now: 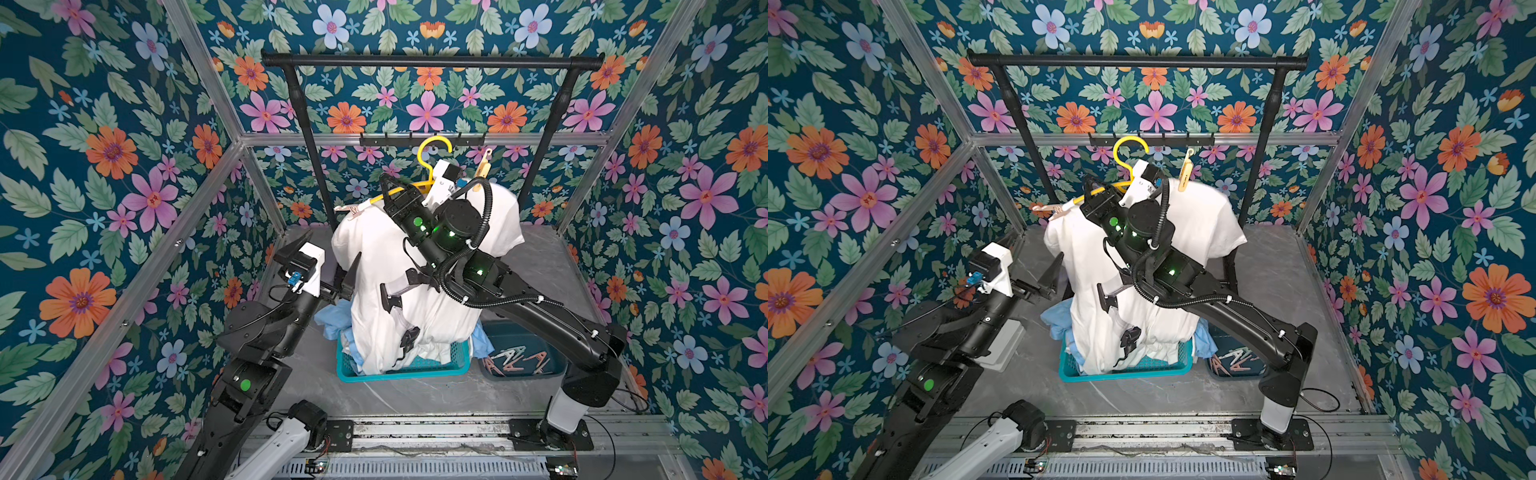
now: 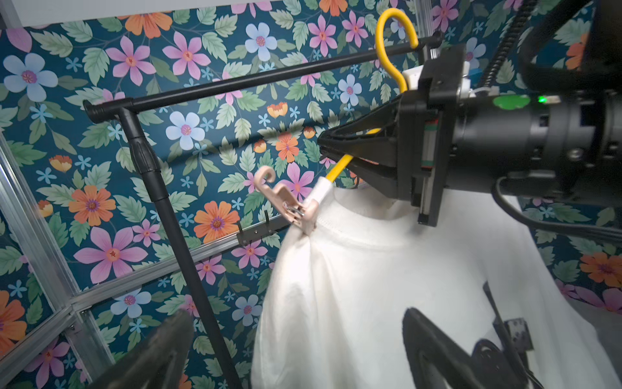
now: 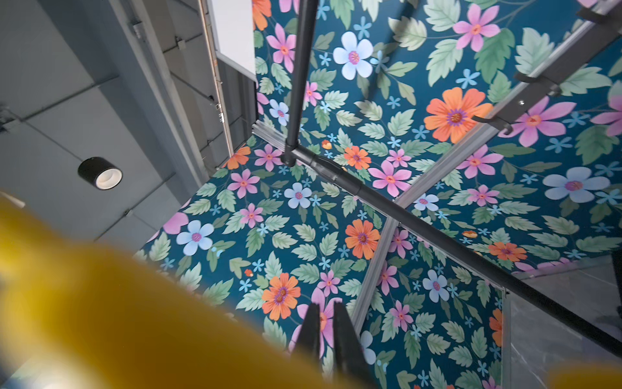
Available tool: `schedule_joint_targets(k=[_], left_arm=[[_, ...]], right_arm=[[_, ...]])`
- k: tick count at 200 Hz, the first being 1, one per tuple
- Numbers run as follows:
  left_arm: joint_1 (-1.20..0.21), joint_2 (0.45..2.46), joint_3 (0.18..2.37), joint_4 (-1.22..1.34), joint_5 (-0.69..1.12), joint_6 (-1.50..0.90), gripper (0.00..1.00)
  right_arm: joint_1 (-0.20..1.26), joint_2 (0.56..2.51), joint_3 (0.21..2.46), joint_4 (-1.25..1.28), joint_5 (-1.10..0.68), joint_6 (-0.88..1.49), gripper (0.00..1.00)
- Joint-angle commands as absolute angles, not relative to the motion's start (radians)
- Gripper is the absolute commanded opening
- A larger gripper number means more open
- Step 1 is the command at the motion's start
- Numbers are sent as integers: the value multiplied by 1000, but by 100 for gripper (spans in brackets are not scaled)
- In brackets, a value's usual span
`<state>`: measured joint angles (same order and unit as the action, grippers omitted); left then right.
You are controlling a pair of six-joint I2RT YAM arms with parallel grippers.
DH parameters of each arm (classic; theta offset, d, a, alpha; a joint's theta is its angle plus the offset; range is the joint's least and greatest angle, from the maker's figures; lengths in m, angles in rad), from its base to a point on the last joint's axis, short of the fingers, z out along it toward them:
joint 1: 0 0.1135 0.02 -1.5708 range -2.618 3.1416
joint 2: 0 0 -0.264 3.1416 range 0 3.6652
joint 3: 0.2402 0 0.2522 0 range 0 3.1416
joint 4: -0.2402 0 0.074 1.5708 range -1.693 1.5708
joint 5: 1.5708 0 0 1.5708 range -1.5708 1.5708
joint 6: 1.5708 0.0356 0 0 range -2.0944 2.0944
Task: Use clothespins to secure the t-shirt on both sides of the hanger
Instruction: Adjust the hanger.
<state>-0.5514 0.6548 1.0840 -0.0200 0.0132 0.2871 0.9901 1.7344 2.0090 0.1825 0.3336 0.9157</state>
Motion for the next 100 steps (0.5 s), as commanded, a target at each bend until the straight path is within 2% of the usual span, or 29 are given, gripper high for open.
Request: schedule_joint_targets(k=[1, 57, 74, 100], left_arm=[[-551, 662, 1152, -89, 79, 277, 100], [-551, 708, 1274, -152, 202, 249, 100], [-551, 719, 1266, -169, 115, 231, 99], [-551, 715, 1215, -187, -5, 143, 93]], right_arm=[[985, 1708, 2067, 151, 195, 827, 0], [982, 1710, 2205, 67, 79, 843, 0], [982, 1718, 2260, 25, 58, 832, 0], [983, 1718, 2310, 3, 39, 817, 0]])
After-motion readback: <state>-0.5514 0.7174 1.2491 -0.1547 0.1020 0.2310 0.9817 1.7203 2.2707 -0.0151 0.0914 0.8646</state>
